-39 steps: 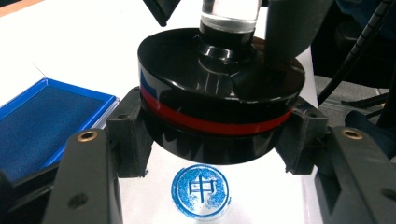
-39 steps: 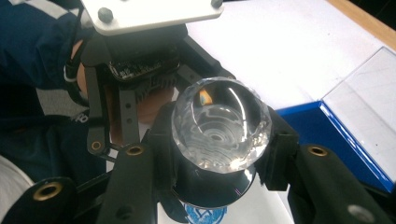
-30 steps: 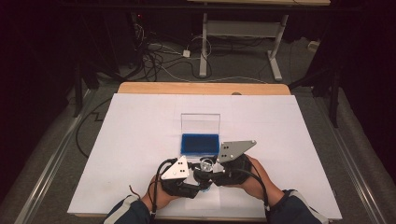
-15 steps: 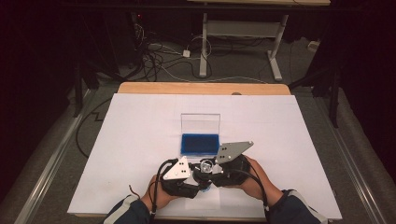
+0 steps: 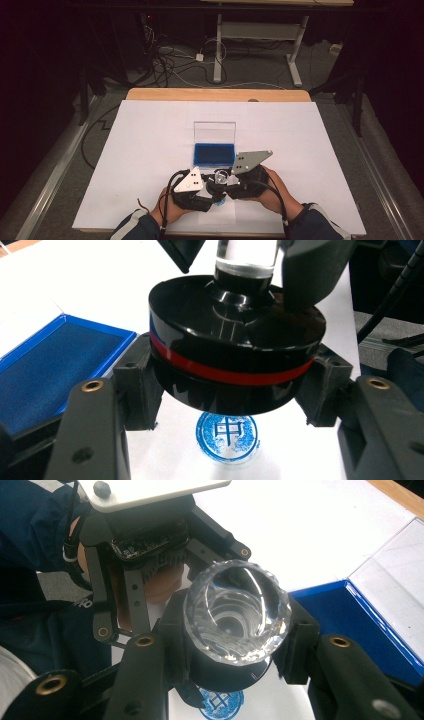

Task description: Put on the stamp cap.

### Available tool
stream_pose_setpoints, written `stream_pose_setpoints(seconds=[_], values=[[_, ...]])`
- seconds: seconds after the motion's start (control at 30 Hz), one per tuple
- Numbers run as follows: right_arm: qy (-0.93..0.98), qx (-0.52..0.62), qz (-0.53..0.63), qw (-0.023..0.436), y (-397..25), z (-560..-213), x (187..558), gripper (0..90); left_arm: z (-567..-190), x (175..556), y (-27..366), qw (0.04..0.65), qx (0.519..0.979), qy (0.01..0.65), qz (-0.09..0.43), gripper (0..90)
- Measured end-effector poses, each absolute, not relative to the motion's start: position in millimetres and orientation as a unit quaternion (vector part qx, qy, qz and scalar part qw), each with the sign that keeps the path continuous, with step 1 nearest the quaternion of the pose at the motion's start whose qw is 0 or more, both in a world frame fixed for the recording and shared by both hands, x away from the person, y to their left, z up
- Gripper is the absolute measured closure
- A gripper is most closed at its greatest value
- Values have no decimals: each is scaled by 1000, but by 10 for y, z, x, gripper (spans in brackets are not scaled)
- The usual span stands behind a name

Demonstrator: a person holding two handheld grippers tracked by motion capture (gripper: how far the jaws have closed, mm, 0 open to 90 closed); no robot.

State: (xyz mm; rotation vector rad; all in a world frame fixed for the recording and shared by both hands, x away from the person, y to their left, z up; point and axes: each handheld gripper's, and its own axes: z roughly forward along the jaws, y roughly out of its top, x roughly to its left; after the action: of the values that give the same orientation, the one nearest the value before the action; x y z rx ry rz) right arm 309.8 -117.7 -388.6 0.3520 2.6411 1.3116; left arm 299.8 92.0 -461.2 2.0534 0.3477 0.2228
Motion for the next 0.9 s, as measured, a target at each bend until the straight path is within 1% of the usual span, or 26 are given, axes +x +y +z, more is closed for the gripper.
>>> stream_pose_setpoints(seconds=[0.17,0.6,0.9], values=[[881,124,447,90,-1210,-3846,3102,570,-4648,3005,908,487,856,144,95,353],[877,126,454,91,-1221,-3839,3101,570,-4639,2999,904,493,853,142,95,354],[878,125,454,82,-1170,-3906,3107,571,-4614,2991,921,505,846,146,93,355]])
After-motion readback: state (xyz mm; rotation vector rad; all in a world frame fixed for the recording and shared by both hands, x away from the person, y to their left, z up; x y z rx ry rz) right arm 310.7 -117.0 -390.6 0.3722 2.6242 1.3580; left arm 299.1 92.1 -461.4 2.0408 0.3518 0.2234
